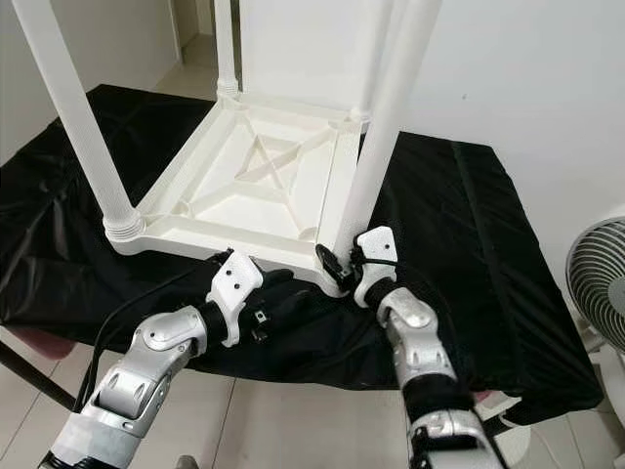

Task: Building children table

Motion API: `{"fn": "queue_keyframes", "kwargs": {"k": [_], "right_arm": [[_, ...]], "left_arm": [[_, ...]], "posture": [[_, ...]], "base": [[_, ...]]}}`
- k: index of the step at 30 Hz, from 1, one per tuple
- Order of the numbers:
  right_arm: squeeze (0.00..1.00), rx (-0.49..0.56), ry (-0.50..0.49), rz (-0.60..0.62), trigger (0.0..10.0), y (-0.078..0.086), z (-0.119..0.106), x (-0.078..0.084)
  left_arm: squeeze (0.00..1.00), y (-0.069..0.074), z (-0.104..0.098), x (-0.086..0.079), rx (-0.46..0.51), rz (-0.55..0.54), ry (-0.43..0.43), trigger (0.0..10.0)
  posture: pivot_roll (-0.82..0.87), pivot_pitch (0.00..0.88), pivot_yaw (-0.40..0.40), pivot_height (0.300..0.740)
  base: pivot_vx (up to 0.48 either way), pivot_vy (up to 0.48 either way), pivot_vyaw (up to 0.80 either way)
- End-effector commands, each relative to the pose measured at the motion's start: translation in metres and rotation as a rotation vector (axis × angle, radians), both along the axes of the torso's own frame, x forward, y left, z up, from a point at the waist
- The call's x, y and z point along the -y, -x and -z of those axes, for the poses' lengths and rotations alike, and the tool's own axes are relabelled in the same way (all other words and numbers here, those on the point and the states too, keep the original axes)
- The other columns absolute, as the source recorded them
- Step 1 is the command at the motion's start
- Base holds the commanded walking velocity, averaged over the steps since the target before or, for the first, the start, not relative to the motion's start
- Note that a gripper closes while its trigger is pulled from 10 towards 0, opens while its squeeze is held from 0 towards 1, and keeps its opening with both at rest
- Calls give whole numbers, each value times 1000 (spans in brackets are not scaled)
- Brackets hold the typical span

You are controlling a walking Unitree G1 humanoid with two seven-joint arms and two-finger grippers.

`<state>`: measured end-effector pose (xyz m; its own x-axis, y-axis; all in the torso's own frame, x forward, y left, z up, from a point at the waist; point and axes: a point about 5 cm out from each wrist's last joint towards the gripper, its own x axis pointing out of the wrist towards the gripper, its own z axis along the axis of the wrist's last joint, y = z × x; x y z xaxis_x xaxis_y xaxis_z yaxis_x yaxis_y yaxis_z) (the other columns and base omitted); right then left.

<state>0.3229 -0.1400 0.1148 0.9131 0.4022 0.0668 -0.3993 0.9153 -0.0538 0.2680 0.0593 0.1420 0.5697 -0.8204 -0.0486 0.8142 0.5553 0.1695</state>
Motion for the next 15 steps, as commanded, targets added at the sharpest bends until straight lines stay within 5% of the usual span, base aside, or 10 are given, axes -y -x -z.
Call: {"fn": "queue_keyframes", "kwargs": {"k": [1,8,15], "right_arm": [[0,-82,34,30,10000,4,16,-1],[0,-96,-40,269,10000,7,18,-14],[0,-120,-57,334,10000,13,20,-23]], "left_arm": [[0,1,0,1,-1,-33,5,10000],[0,1,1,1,0,-30,2,10000],[0,3,2,1,0,-27,1,10000]], "posture": [[134,43,-78,740],[140,34,-83,740],[142,27,-84,740]], "base": [[0,0,0],[0,0,0],[0,0,0]]}}
